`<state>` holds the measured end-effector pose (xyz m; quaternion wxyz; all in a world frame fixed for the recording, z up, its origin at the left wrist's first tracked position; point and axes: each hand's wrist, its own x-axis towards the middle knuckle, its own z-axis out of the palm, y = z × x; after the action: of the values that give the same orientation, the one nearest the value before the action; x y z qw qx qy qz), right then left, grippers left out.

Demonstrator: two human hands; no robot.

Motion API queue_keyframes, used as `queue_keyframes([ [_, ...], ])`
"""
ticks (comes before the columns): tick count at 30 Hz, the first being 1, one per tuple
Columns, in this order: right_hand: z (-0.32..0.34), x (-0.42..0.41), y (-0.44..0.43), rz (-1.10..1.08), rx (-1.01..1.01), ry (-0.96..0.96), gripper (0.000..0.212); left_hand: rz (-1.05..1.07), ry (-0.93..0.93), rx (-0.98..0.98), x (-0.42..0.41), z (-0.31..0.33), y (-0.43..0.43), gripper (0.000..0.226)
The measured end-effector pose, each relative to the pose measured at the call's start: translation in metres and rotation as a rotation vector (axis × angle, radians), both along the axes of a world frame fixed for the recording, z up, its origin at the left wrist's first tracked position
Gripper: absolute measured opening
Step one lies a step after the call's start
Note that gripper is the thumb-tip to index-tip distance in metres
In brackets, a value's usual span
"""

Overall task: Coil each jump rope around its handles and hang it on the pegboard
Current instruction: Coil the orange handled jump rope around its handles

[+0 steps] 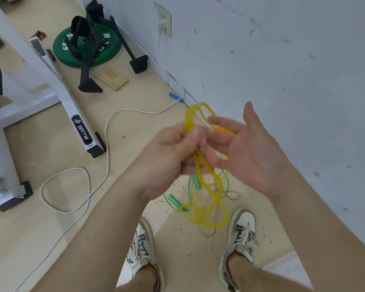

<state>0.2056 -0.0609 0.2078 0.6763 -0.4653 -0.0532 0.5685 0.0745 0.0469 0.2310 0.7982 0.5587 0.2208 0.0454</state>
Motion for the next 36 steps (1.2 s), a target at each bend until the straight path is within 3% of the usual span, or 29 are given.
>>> queue_keyframes([
  [2, -0.001, -0.007, 0.000, 0.258, -0.037, -0.111, 0.077, 0.310, -0.079, -0.192, 0.001, -0.002, 0.010, 0.025],
  [4, -0.004, -0.011, -0.002, 0.431, -0.092, -0.286, 0.070, 0.475, -0.079, -0.232, -0.004, -0.005, 0.022, 0.025],
  [8, -0.009, -0.011, -0.007, 0.624, -0.256, -0.440, 0.068, 0.533, -0.042, -0.211, -0.012, -0.009, 0.031, 0.021],
  [11, -0.009, -0.009, -0.010, 0.753, -0.172, -0.439, 0.045, 0.642, -0.091, -0.289, -0.021, -0.012, 0.048, 0.011],
  [14, -0.006, 0.000, -0.018, 0.748, -0.175, -0.400, 0.030, 0.810, -0.089, -0.410, -0.038, -0.015, 0.074, 0.013],
  [17, -0.005, 0.001, -0.017, 0.473, -0.225, -0.347, 0.031, 0.910, -0.020, -0.428, -0.049, -0.018, 0.081, 0.023],
  [19, -0.013, 0.001, -0.013, 0.313, -0.290, -0.398, 0.045, 0.803, 0.100, -0.305, -0.046, -0.019, 0.073, 0.021],
  [21, -0.018, -0.003, -0.007, 0.291, -0.359, -0.422, 0.066, 0.501, 0.212, -0.094, -0.041, -0.020, 0.055, 0.022],
  [24, -0.010, -0.019, 0.006, 0.319, -0.235, -0.059, 0.087, -0.014, 0.231, 0.106, -0.032, -0.022, 0.020, 0.026],
  [26, -0.008, -0.023, 0.011, 0.158, -0.164, 0.107, 0.072, -0.337, 0.261, 0.253, -0.027, -0.025, 0.000, 0.027],
  [29, -0.011, -0.010, 0.011, -0.222, -0.168, 0.223, 0.009, -0.669, 0.361, 0.525, -0.020, -0.028, -0.019, 0.026],
  [30, -0.011, -0.006, 0.010, -0.269, -0.171, 0.223, 0.008, -0.719, 0.376, 0.590, -0.018, -0.028, -0.024, 0.025],
  [32, -0.011, -0.004, 0.008, -0.219, -0.190, 0.110, 0.016, -0.802, 0.401, 0.681, -0.014, -0.028, -0.031, 0.026],
  [36, -0.009, -0.019, 0.010, 0.029, -0.228, -0.410, 0.007, -0.886, 0.440, 0.787, -0.021, -0.034, -0.026, 0.028],
])
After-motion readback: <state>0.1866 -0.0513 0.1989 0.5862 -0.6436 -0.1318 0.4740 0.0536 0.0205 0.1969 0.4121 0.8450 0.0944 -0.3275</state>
